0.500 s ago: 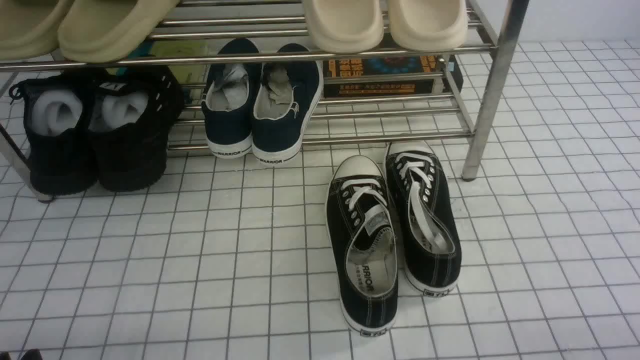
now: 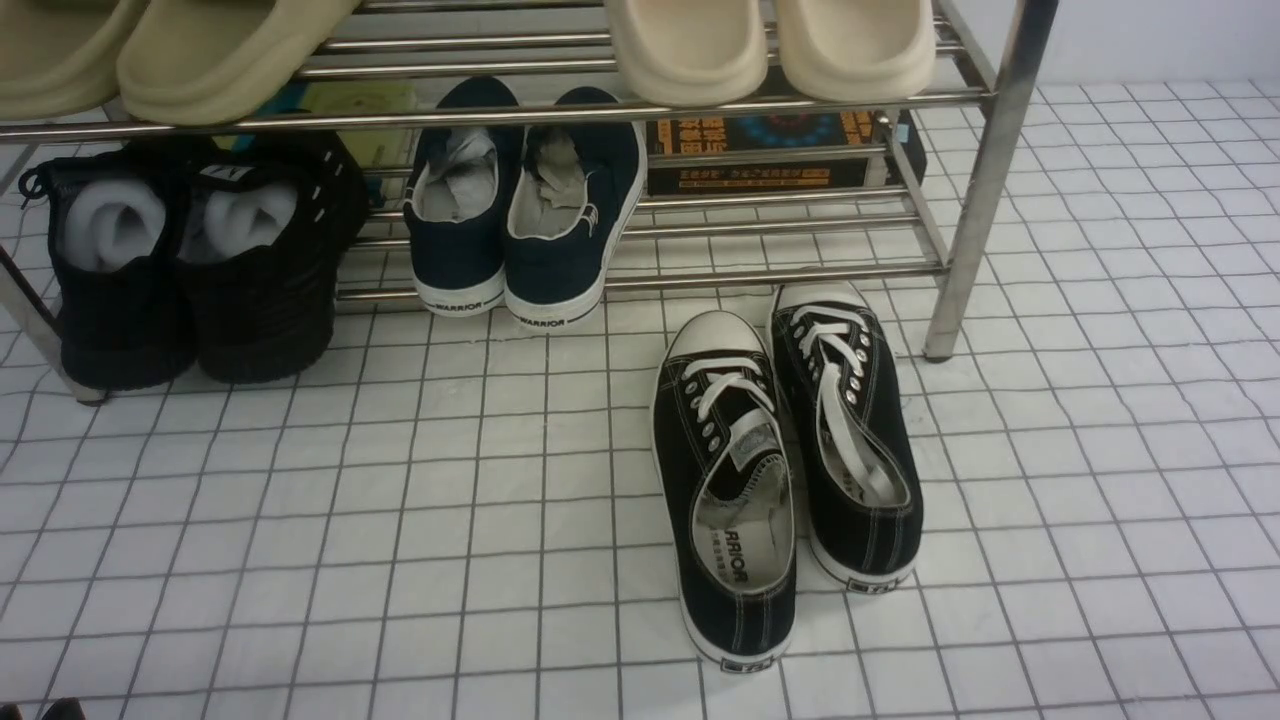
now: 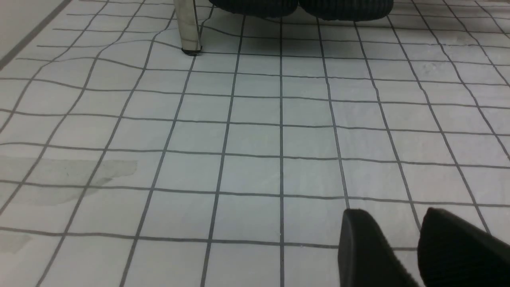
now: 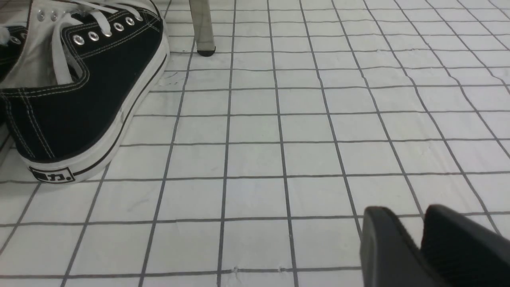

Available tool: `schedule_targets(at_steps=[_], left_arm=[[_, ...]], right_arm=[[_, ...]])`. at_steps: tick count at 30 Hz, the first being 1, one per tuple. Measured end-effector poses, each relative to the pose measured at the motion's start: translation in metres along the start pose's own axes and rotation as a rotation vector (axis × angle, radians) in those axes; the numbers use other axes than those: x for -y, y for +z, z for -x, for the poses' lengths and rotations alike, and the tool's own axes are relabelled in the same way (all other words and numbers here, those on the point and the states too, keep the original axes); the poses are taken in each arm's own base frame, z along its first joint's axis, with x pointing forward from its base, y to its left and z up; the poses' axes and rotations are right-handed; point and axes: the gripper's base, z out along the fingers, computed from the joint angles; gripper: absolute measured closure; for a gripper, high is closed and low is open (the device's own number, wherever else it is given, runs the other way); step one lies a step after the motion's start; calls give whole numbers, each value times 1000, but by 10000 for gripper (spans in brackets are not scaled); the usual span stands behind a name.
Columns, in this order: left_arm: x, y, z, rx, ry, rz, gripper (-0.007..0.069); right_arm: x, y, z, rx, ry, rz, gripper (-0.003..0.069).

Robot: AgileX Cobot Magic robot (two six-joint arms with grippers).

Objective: Take the shoes off the shelf with your hand from the white checkered tablecloth.
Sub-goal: 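Grasp the leftmost shoe on the bottom shelf of the shoe rack with the left gripper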

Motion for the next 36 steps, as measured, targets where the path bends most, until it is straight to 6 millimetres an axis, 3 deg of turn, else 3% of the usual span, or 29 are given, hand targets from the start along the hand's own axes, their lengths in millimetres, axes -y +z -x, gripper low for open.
schedule_targets(at_steps=[19, 22, 24, 29, 32, 36], left_arm=[[1, 0, 0, -2, -47, -10, 385], [4, 0, 0, -7, -224, -47, 385], [11, -1, 0, -33, -586, -123, 385], [21, -2, 2, -102, -1151, -231, 385], [21, -2, 7, -71, -1294, -263, 385], [18, -2, 13, 8, -1288, -275, 385]], right_arm=[[0, 0, 0, 0, 0, 0, 469], [0, 0, 0, 0, 0, 0, 468], [0, 0, 0, 0, 0, 0, 468], [0, 0, 0, 0, 0, 0, 463], [0, 0, 0, 0, 0, 0, 458], [0, 0, 0, 0, 0, 0, 452]])
